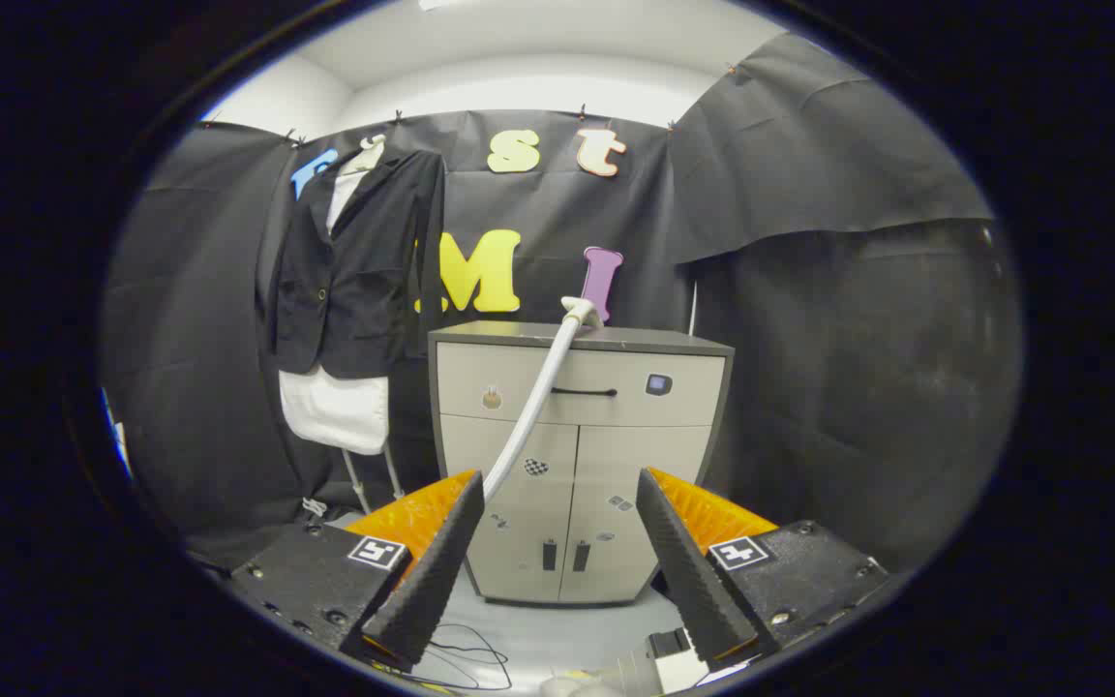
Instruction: Iron the clothes twice with a garment steamer, once on the left side and once on the right side.
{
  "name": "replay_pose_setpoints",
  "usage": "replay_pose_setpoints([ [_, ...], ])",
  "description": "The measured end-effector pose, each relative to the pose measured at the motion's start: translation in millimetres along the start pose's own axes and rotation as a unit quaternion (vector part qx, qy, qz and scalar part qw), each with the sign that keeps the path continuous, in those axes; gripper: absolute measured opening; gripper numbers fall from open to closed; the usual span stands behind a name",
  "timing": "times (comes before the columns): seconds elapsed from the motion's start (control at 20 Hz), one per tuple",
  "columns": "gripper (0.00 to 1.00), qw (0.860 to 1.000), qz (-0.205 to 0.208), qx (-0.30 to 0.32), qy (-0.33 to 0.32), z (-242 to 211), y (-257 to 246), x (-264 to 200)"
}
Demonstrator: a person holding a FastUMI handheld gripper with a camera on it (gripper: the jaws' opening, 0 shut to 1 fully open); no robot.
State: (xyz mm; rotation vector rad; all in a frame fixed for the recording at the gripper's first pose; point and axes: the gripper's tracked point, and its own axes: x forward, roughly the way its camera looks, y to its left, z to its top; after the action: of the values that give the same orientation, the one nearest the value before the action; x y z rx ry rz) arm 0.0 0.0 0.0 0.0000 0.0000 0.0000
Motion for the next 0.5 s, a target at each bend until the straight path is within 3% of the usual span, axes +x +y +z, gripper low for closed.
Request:
replay_pose_setpoints([
  [0.5, 0.99, 1.000, -0.002, -0.005, -0.001, 3.3, 9.6, 9.9],
])
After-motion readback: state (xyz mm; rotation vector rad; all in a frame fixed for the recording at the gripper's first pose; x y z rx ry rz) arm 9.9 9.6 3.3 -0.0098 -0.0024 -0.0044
